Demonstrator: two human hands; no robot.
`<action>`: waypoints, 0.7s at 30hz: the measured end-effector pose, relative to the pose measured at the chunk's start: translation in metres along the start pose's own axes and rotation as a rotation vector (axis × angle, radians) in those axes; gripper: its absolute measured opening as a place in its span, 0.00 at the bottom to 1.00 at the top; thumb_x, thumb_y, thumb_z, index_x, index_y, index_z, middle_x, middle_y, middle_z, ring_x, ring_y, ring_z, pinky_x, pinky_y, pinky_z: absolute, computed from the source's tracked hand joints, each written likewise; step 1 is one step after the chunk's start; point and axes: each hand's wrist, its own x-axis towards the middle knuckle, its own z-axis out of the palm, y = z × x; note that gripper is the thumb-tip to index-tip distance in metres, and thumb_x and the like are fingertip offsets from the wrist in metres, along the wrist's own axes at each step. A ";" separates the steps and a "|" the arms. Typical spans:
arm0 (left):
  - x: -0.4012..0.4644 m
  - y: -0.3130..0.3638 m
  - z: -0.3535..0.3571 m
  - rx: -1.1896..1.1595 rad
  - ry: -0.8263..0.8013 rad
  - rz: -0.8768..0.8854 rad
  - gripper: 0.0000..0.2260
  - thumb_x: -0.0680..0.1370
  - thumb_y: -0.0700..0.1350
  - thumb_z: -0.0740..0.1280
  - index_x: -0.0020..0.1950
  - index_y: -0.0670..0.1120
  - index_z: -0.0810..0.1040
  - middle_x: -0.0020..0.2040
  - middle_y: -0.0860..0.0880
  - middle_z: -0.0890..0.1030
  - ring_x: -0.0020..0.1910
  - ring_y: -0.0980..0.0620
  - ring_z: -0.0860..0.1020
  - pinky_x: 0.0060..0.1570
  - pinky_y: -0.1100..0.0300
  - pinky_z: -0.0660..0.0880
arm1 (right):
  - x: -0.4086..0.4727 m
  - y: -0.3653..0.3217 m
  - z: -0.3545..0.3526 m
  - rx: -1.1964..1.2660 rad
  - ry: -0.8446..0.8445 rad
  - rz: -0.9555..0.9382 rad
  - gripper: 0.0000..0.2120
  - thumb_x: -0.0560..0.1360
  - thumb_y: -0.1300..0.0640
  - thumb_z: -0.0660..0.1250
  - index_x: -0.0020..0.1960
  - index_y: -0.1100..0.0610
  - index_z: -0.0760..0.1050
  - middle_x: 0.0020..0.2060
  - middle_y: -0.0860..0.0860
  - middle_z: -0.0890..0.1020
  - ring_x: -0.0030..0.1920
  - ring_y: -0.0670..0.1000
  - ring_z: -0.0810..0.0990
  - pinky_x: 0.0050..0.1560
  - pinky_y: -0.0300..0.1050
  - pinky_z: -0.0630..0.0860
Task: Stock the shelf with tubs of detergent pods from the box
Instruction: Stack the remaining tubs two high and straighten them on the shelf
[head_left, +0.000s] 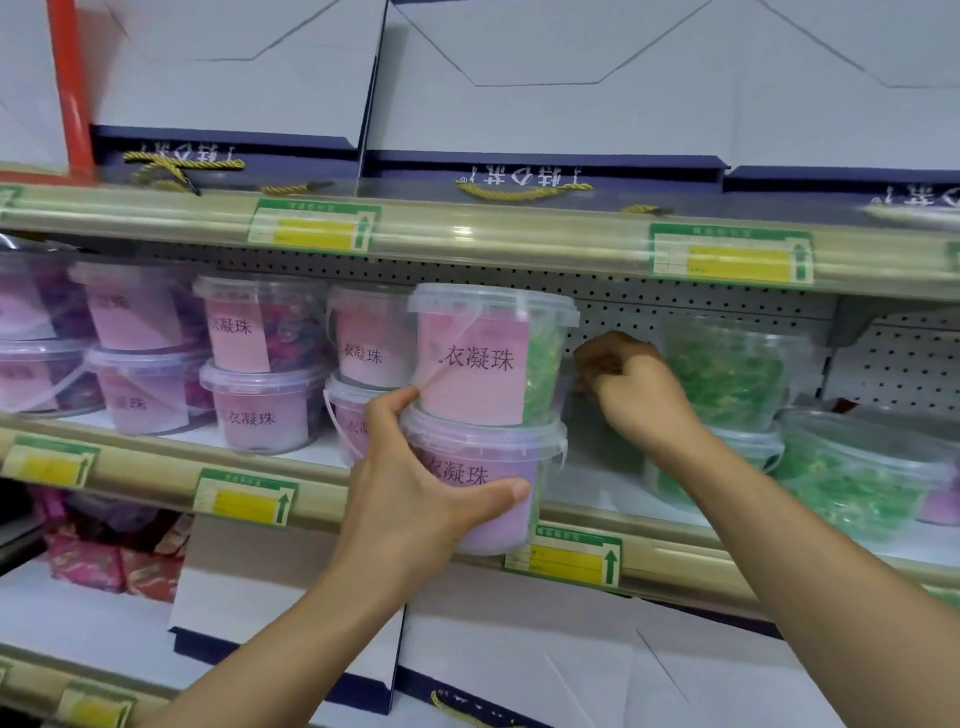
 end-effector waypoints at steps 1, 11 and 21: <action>0.001 0.003 0.004 0.000 -0.009 0.012 0.41 0.56 0.51 0.81 0.59 0.61 0.58 0.51 0.61 0.71 0.52 0.55 0.73 0.42 0.70 0.68 | -0.007 -0.003 -0.006 0.062 -0.009 0.010 0.12 0.75 0.66 0.60 0.44 0.50 0.75 0.46 0.54 0.83 0.49 0.56 0.81 0.54 0.51 0.77; 0.029 0.007 0.045 -0.006 -0.057 0.019 0.44 0.59 0.51 0.81 0.67 0.52 0.58 0.54 0.57 0.70 0.51 0.56 0.70 0.44 0.72 0.62 | -0.055 -0.025 -0.033 0.269 -0.281 0.075 0.13 0.77 0.62 0.64 0.61 0.55 0.72 0.54 0.49 0.80 0.55 0.49 0.79 0.60 0.46 0.75; 0.045 -0.019 0.050 0.097 -0.176 0.053 0.44 0.65 0.48 0.78 0.73 0.49 0.54 0.67 0.50 0.72 0.56 0.56 0.72 0.51 0.69 0.65 | -0.042 0.004 0.005 0.205 -0.232 0.106 0.27 0.73 0.61 0.69 0.70 0.58 0.65 0.60 0.50 0.78 0.59 0.48 0.78 0.64 0.52 0.73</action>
